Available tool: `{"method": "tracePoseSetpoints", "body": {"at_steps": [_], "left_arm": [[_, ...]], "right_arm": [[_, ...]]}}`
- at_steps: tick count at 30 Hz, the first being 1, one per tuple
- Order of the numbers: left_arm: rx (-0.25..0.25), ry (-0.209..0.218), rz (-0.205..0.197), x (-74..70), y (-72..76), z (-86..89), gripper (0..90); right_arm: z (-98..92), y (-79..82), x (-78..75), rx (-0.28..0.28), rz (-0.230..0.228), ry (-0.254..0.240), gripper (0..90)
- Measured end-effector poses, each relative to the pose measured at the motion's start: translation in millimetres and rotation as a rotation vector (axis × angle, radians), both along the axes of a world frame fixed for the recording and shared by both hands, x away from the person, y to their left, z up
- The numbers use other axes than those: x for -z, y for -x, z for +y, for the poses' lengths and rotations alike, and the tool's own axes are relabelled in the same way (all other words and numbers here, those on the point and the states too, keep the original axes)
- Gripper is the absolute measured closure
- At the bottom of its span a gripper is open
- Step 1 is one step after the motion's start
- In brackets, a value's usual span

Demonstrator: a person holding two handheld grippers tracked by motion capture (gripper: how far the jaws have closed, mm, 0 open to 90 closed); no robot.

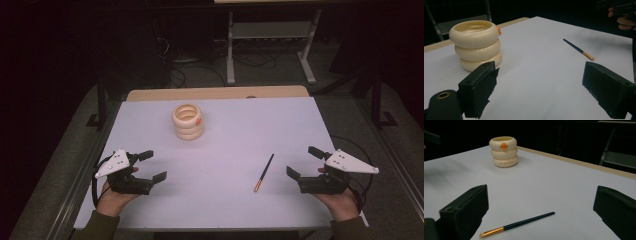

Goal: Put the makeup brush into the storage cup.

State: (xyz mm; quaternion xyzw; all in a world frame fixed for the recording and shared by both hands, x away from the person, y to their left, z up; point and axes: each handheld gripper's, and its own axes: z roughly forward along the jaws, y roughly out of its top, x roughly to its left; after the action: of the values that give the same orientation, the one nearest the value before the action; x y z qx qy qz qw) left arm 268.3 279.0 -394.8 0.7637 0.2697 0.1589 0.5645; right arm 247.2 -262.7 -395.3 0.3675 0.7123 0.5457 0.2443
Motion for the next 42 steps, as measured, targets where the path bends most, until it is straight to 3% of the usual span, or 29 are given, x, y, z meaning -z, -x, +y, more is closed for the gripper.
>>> {"method": "tracePoseSetpoints", "body": {"at_steps": [11,19,25,26,28,32,42], "left_arm": [[0.007,-0.013,-0.001,1.0,1.0,-4.0,11.4],[0.003,0.007,-0.006,0.1,3.5,-0.6,11.4],[-0.002,0.013,-0.007,-0.8,2.2,0.2,11.4],[-0.003,0.012,-0.006,-0.8,1.9,0.0,11.4],[0.002,0.006,-0.008,-0.8,1.9,-0.7,11.4],[0.005,0.004,-0.005,-0.6,2.5,-0.8,11.4],[0.002,0.009,0.002,1.5,2.2,1.7,11.5]], "right_arm": [[0.5,-0.9,-1.7,-0.024,0.003,-0.014,0.0],[3.2,-6.7,-7.6,-0.037,-0.014,-0.022,0.0],[7.5,-9.5,-8.9,-0.045,0.002,-0.02,0.0],[8.0,-12.7,-9.4,-0.052,-0.017,-0.01,0.0],[8.7,-13.8,-10.3,-0.053,-0.003,-0.013,0.0],[7.6,-17.7,-11.0,-0.054,-0.028,-0.011,0.0],[8.9,-23.7,-12.9,-0.054,-0.033,-0.023,0.0]]}}
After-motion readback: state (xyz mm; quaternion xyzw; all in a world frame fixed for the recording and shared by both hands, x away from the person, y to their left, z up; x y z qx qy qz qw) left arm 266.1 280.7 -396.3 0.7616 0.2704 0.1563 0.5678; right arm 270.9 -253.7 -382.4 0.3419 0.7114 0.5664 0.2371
